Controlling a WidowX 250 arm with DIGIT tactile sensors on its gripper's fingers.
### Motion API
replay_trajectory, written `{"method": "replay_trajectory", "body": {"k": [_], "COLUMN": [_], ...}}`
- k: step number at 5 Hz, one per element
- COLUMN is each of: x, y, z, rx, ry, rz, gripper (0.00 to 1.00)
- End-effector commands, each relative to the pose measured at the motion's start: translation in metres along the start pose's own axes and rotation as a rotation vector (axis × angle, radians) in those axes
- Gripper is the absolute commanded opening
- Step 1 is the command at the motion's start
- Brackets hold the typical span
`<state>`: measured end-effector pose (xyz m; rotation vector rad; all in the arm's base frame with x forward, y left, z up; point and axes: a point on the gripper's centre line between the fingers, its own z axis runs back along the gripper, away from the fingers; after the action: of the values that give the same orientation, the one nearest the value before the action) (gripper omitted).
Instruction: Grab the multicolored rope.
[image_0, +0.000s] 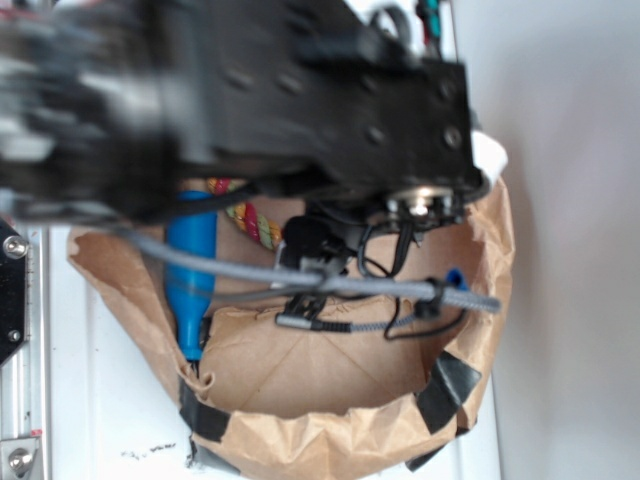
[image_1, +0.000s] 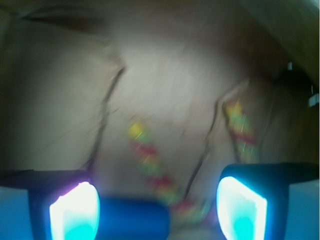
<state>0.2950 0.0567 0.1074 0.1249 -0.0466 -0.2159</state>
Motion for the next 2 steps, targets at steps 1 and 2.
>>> {"method": "replay_trajectory", "body": {"k": [1,2], "x": [-0.002,-0.009], "y": [0.031,0.047], "z": [-0.01,-0.022], "rx": [0.083,0.078], "ry": [-0.141,-0.164], "rz": [-0.095,-0.077], "gripper": [1.0,1.0]}}
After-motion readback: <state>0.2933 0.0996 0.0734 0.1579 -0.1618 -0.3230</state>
